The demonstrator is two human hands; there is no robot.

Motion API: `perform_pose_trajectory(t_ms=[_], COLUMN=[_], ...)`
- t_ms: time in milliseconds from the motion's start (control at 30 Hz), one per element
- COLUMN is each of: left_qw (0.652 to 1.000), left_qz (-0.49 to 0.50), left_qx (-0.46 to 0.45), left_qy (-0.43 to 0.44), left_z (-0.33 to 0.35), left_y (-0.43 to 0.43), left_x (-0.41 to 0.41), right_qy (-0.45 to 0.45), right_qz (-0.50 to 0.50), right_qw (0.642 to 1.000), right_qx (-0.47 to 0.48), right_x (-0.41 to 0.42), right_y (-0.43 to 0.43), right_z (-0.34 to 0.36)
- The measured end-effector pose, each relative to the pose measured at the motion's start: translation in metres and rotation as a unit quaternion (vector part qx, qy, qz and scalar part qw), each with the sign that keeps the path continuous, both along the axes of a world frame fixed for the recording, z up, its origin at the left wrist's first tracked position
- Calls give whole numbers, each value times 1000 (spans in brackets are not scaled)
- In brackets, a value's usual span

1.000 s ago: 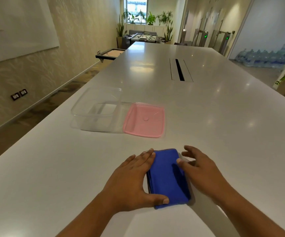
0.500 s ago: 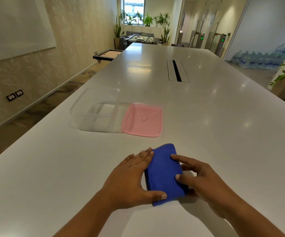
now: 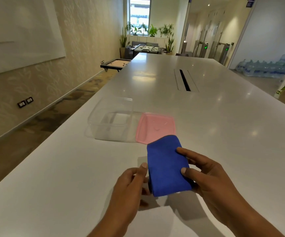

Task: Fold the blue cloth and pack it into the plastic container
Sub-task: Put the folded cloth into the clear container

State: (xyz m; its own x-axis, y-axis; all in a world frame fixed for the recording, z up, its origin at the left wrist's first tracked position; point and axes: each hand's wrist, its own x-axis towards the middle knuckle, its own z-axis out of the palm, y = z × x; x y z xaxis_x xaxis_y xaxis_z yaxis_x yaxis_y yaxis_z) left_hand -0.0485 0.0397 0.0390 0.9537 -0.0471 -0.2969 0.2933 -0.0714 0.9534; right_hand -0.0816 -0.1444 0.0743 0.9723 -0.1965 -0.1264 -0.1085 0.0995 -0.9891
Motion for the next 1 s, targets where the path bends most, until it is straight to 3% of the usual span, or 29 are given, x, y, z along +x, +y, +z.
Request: perform_pose_trajectory(t_ms=[67,167,333,467,567,700,900,1000], left_qw=[994,986,990,975,960,956,966,956], left_qz=[-65,-94,-12,-13,-37,-76,-113,-138], left_qx=[-59,-136,-64,-19,21,89,106,177], left_qy=[71,22,-125,-223,-277,-270,-207,-191], left_z=[12,26,46,59,71,89,120,117], left_y=[7,26,60,81,95,106,118,120], left_x=[5,14,39,66,101,152,216,241], right_qy=[-9,-25,-51,-71,-42,19,15,48], right_qz=[9,27,38,44,62,91,86,107], right_qw=[1000,999,998,996,997,993,976,962], right_qx=[8,17,0,28,-10,-69,-200,-247], right_x=[4,13,33,57,85,132,202,230], right_y=[11,31,56,76,86,94,105,108], right_z=[3,8,14,31,49,72,93,93])
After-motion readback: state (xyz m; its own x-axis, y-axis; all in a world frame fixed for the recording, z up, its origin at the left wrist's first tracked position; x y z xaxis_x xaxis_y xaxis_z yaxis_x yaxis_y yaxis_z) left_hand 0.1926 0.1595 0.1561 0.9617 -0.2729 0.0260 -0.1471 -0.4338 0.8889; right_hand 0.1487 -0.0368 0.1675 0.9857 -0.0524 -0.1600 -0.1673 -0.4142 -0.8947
